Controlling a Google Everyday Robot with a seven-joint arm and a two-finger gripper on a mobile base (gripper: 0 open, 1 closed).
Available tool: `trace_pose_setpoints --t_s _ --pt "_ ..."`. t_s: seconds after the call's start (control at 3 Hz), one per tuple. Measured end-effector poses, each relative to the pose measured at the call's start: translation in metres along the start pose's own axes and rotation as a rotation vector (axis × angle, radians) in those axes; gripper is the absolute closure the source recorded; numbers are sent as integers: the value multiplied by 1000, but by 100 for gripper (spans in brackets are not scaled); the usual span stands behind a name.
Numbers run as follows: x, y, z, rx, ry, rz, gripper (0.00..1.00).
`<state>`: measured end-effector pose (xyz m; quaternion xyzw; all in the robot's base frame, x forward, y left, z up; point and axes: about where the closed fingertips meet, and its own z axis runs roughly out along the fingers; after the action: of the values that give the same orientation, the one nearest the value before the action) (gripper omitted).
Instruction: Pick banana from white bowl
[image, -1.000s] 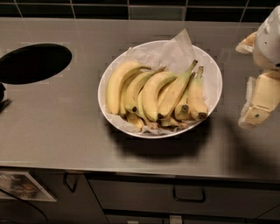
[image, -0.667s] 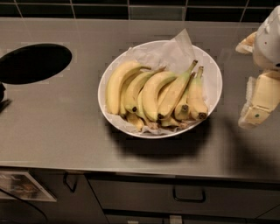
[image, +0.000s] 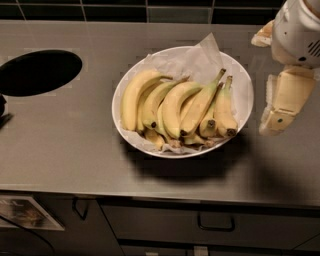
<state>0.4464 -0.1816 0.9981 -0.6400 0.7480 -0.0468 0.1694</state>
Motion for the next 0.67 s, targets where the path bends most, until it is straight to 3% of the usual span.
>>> trace_pose_setpoints --t_s 0.33,0.67 --pt "0 0 0 0 0 0 0" --pt "-12 -1 15 -32 -9 41 0"
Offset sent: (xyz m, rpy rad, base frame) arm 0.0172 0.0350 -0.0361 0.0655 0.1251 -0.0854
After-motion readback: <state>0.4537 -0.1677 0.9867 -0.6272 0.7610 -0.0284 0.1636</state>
